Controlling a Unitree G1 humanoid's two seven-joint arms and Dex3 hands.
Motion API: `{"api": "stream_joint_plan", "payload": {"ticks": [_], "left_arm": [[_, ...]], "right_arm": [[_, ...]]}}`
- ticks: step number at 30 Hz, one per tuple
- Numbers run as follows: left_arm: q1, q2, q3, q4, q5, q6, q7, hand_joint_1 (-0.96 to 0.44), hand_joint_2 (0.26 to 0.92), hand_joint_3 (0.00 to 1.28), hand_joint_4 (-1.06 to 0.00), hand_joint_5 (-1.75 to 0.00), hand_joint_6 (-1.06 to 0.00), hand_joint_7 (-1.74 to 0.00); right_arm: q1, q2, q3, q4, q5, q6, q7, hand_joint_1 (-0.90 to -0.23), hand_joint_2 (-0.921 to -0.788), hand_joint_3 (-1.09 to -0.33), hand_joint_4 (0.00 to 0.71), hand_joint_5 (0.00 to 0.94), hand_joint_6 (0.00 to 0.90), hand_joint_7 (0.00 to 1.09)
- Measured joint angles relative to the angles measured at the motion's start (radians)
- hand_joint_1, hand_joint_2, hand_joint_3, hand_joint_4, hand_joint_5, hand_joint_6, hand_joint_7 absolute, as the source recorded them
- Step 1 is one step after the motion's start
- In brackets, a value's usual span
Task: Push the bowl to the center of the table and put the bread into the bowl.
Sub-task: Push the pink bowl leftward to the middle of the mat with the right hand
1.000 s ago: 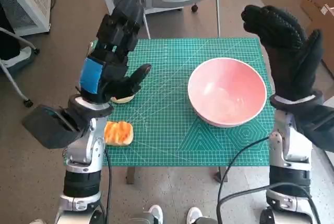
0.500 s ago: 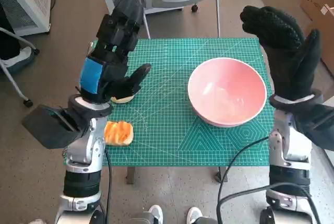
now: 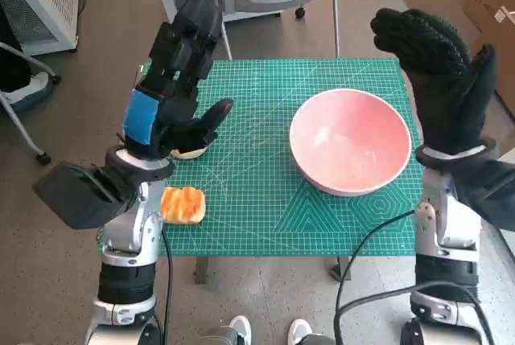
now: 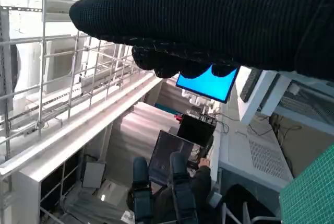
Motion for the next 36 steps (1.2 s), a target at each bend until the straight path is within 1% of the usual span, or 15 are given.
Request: {"api": "stream_joint_plan", "payload": {"ticks": [5, 9, 17, 23, 27, 29, 33, 36], "left_arm": [[0.002, 0.000, 0.000, -0.002, 0.000, 0.000, 0.000, -0.48, 0.781, 0.50, 0.00, 0.00, 0.00, -0.32], [0.007, 0.000, 0.000, -0.004, 0.000, 0.000, 0.000, -0.48, 0.781, 0.50, 0.00, 0.00, 0.00, -0.32], [0.017, 0.000, 0.001, -0.009, 0.000, 0.000, 0.000, -0.48, 0.780, 0.51, 0.00, 0.00, 0.00, -0.33], [0.018, 0.000, 0.002, -0.013, 0.000, 0.000, 0.000, -0.48, 0.779, 0.51, 0.00, 0.00, 0.00, -0.33], [0.019, 0.000, 0.002, -0.013, 0.000, 0.000, 0.001, -0.48, 0.778, 0.51, 0.00, 0.00, 0.00, -0.33], [0.020, 0.000, 0.003, -0.013, 0.000, 0.000, 0.001, -0.48, 0.777, 0.52, 0.00, 0.00, 0.00, -0.32], [0.021, 0.000, 0.004, -0.013, 0.000, 0.000, 0.002, -0.49, 0.776, 0.52, 0.00, 0.00, 0.00, -0.32], [0.021, 0.000, 0.005, -0.013, 0.000, 0.000, 0.002, -0.49, 0.775, 0.52, 0.00, 0.00, 0.00, -0.32]], "right_arm": [[0.000, -0.003, -0.001, 0.002, -0.002, -0.012, 0.000, -0.678, -0.921, -0.610, 0.348, 0.000, 0.488, 0.00], [0.000, -0.010, -0.012, 0.012, 0.001, -0.020, 0.004, -0.677, -0.921, -0.614, 0.344, 0.000, 0.485, 0.00], [0.003, -0.039, -0.054, 0.057, 0.005, -0.040, 0.008, -0.666, -0.921, -0.656, 0.317, 0.000, 0.478, 0.00], [-0.005, -0.056, -0.091, 0.155, 0.017, -0.068, 0.024, -0.641, -0.921, -0.674, 0.299, 0.000, 0.475, 0.00], [-0.035, -0.077, -0.118, 0.272, 0.024, -0.102, 0.045, -0.629, -0.921, -0.680, 0.296, 0.000, 0.474, 0.00], [-0.057, -0.089, -0.134, 0.344, 0.024, -0.125, 0.056, -0.626, -0.921, -0.687, 0.289, 0.006, 0.456, 0.01], [-0.099, -0.108, -0.153, 0.477, 0.023, -0.162, 0.065, -0.628, -0.921, -0.689, 0.288, 0.010, 0.444, 0.01], [-0.135, -0.122, -0.164, 0.588, 0.020, -0.182, 0.065, -0.616, -0.921, -0.715, 0.275, 0.006, 0.417, 0.00]]}}
